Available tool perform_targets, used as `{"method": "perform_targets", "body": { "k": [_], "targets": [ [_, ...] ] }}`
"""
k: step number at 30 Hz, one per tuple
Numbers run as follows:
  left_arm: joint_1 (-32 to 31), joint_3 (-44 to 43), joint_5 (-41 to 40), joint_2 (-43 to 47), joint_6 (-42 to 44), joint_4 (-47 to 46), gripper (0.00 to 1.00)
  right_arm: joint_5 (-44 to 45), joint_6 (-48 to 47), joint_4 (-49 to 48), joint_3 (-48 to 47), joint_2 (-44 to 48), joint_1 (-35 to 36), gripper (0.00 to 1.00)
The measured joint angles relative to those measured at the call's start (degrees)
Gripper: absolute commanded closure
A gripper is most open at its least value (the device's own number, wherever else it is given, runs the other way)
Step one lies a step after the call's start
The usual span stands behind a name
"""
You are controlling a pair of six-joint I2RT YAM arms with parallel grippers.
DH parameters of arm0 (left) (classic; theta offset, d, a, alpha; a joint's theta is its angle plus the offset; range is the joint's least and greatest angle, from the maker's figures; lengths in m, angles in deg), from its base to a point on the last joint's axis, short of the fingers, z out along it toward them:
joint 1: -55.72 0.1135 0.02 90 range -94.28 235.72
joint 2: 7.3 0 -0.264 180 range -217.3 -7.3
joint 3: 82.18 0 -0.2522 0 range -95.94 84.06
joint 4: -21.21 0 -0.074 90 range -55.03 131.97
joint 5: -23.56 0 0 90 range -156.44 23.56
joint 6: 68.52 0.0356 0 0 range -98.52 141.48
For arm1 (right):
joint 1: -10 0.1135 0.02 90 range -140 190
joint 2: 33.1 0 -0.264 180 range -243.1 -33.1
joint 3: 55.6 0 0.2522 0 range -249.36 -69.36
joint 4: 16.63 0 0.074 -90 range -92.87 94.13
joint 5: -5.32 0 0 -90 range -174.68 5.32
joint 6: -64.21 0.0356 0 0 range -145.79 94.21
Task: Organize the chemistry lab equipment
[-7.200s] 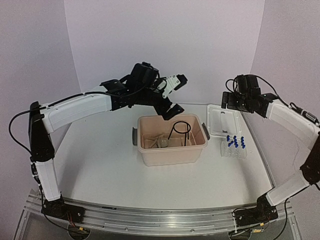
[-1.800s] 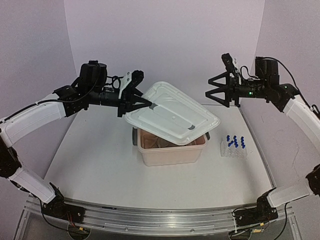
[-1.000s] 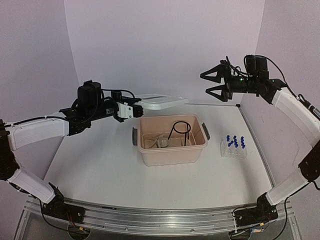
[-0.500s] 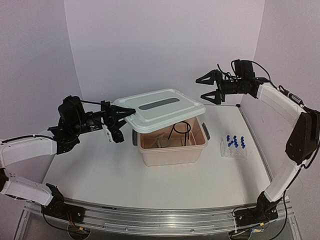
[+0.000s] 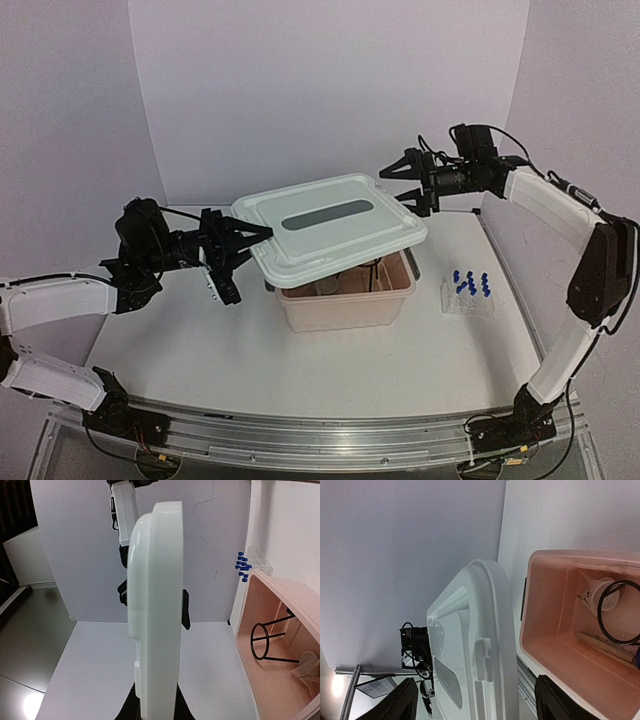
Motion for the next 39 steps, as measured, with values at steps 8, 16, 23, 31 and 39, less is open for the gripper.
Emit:
{"method": "perform_targets", "body": {
  "k": [8, 16, 23, 31, 39],
  "targets": [
    [0.0, 0.0, 1.0, -0.5, 0.6, -1.9, 1.00, -2.8, 0.6, 1.5, 0.1, 0.0, 1.0, 0.91],
    [-0.1, 0.2, 1.1, -2.1, 0.7, -3.2, 0.01, -5.3, 3.6, 0.2, 0.1, 0.8, 0.2, 1.00],
    [-0.4, 0.3, -1.9, -2.5, -2.7, -2.6, 0.00, -0.9, 5.4, -2.8, 1.5, 6.3, 1.6, 1.00],
    [-0.2, 0.2, -7.5, -2.3, -12.4, 5.9, 0.00, 5.7, 8.8, -9.1, 2.2, 9.7, 1.8, 1.00],
    [-0.3, -2.0, -9.0, -2.1, -33.9, 15.4, 0.00, 13.7, 10.0, -12.6, 1.3, 9.6, 1.7, 1.00]
  ]
}}
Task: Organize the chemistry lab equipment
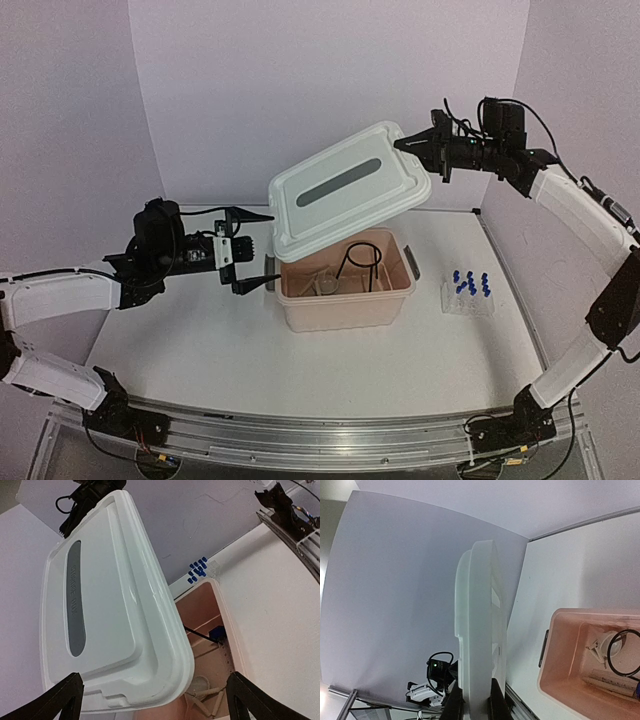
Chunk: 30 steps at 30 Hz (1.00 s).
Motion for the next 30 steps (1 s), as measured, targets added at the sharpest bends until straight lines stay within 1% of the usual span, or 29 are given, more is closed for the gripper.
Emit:
{"method": "perform_targets", "body": {
  "k": [3, 5, 8, 11, 16, 19, 22, 25, 27, 30],
  "targets": [
    [0.0, 0.0, -0.4, 1.2, -11.1, -0.4, 0.00, 1.6, 0.0, -0.7, -0.5, -0.1, 0.0, 1.00],
    [0.0, 0.2, -2.8, 1.7, -20.9, -2.0, 0.00, 2.0, 0.2, -1.5, -0.5, -0.6, 0.0, 1.00],
    [0.0, 1.2, -9.5, 2.6, -35.6, -3.3, 0.00, 2.0, 0.4, -2.7, -0.6, -2.0, 0.0, 1.00],
    [0.0, 1.6, -17.3, 3.4, -48.1, -1.8, 0.00, 2.1, 0.6, -3.1, -0.6, -3.9, 0.0, 1.00],
    [0.0, 1.0, -29.6, 5.4, -68.7, 8.4, 0.00, 2.2, 1.0, -4.1, -0.5, -6.3, 0.0, 1.00],
    [0.6, -1.5, -34.0, 3.4, -81.0, 15.6, 0.00, 2.1, 1.5, -6.3, 0.5, -7.0, 0.0, 1.00],
    [1.9, -6.8, -34.2, -3.3, -89.6, 21.2, 0.01, 1.7, 2.3, -8.8, 3.0, -7.2, 0.0, 1.00],
    [3.8, -11.5, -31.7, -11.5, -95.4, 23.8, 0.00, 1.7, 2.7, -10.7, 5.7, -8.1, 0.0, 1.00],
    [4.8, -11.4, -29.9, -14.2, -98.5, 24.4, 0.00, 1.7, 2.8, -11.6, 7.6, -8.5, 0.0, 1.00],
    [5.4, -9.2, -29.2, -14.0, -102.0, 24.1, 0.00, 1.8, 3.4, -12.5, 10.2, -8.8, 0.0, 1.00]
  ]
}}
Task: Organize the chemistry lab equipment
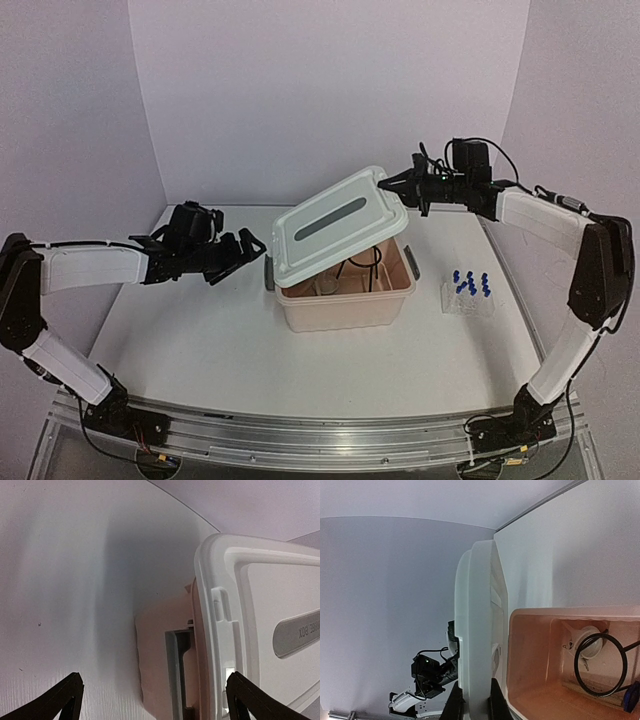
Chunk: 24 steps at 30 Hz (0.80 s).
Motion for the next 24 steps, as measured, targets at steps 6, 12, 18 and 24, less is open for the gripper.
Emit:
{"method": "perform_targets", "body": {
  "k": [6, 12, 18, 24],
  "targets": [
    [0.0, 3.2, -0.9, 5.0, -3.2, -0.9, 0.00, -1.0, 2.6, -3.4, 2.5, -1.1, 0.0, 1.00],
    [0.0, 3.1, 0.6, 4.9, -3.9, -2.7, 0.00, -1.8, 5.1, -6.9, 4.9, -2.7, 0.1, 1.00],
    [0.0, 3.2, 4.7, 2.1, -3.9, -4.4, 0.00, -1.7, 5.3, -9.0, 7.9, -2.2, 0.0, 1.00],
    [0.0, 3.1, 8.5, 0.7, -3.6, -5.7, 0.00, -1.6, 5.1, -10.0, 10.7, 0.0, -0.2, 1.00]
  ]
}}
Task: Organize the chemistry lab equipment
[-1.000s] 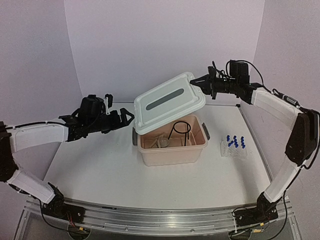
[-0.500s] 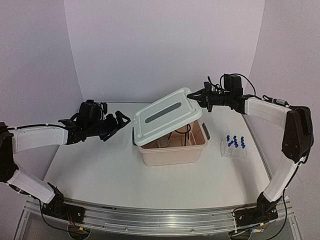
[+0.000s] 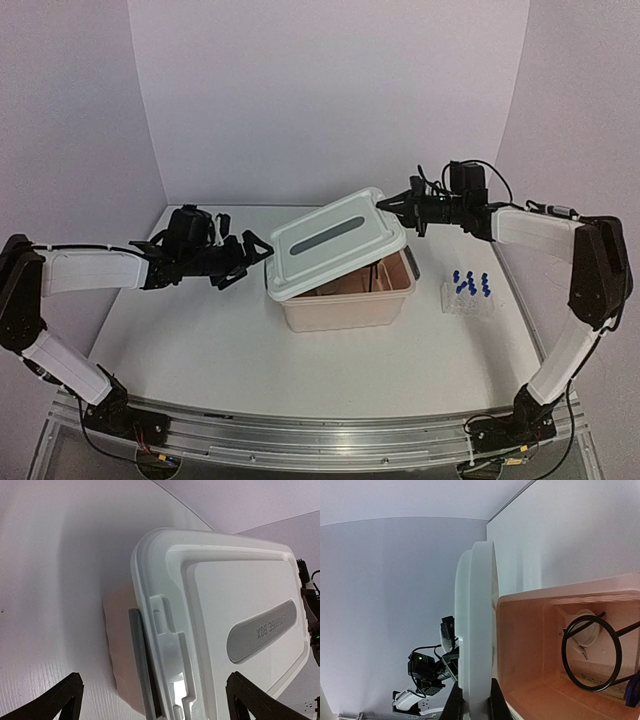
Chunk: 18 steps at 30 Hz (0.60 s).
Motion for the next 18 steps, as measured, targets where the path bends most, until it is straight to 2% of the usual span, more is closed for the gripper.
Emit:
{"method": "perform_targets", "body": {
  "k": [11, 18],
  "targets": [
    [0.0, -0.5, 5.0, -2.9, 2.4, 0.1, 0.00, -1.0, 0.5, 0.0, 2.3, 2.1, -1.9, 1.00],
    [0.0, -2.5, 6.7, -5.5, 3.7, 0.1, 0.02, -1.3, 0.8, 0.0, 3.4, 2.1, -2.9, 0.92]
  ]
}}
